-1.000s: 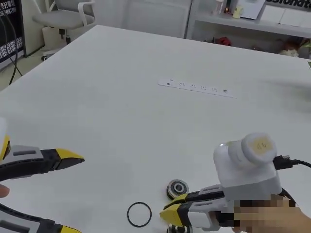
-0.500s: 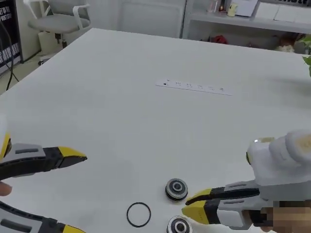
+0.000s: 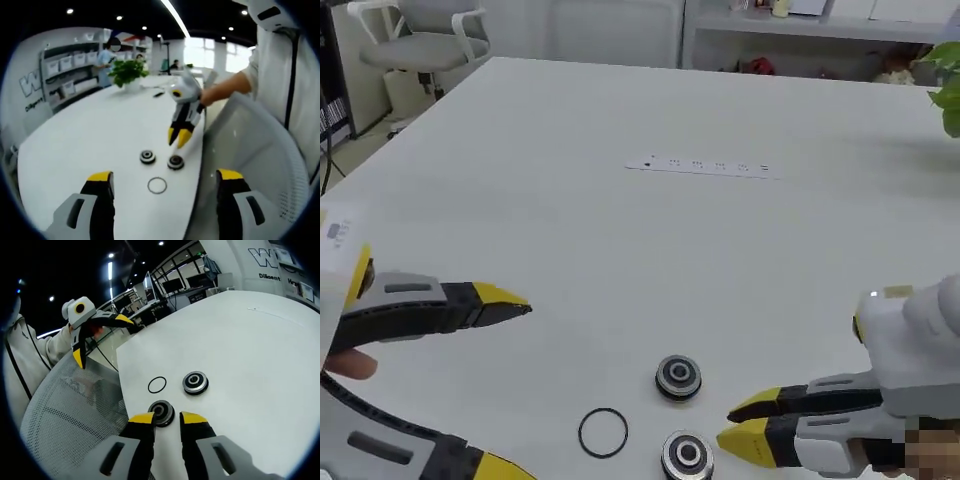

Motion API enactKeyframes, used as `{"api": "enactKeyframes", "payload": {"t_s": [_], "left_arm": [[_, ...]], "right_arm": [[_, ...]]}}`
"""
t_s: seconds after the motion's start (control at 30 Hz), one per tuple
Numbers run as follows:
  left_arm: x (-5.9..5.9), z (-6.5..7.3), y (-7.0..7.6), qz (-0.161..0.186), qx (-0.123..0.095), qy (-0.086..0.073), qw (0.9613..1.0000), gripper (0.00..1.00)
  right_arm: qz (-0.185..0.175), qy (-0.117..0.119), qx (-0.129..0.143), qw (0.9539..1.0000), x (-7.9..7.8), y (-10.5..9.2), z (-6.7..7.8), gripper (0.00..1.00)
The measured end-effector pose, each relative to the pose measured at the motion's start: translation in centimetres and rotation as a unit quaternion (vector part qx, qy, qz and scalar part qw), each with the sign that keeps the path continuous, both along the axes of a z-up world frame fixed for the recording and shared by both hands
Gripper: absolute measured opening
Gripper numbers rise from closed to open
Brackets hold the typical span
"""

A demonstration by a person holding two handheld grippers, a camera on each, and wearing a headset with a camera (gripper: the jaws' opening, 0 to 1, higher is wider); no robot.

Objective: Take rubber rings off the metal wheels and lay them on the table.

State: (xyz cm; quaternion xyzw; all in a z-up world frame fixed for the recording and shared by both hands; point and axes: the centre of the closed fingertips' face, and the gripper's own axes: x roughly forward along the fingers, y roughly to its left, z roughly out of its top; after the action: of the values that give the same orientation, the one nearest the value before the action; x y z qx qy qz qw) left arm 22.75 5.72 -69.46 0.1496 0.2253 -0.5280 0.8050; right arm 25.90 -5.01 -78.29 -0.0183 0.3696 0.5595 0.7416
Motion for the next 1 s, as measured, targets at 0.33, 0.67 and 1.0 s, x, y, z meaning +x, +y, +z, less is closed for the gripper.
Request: {"api": "enactKeyframes", "payload": {"t_s": [0.33,0.67,1.0], "left_arm": [[0.1,1.0,-3.0,-0.047,0.005,-0.005,0.9989,0.85],[1.1,-0.7,-7.1,-0.082,0.002,-0.001,0.9967,0.74],[0.2,-4.1,-10.1,-0.119,0.008,0.034,0.9923,0.69]], "right_arm": [[0.024,-0.012,-0.005,0.9996,-1.2,0.0,-1.1,0.18],[0.050,-0.045,-0.021,0.9975,-1.6,0.2,-2.5,0.20],[0.062,-0.069,-0.009,0.9957,-1.4,0.6,-2.2,0.20]]}}
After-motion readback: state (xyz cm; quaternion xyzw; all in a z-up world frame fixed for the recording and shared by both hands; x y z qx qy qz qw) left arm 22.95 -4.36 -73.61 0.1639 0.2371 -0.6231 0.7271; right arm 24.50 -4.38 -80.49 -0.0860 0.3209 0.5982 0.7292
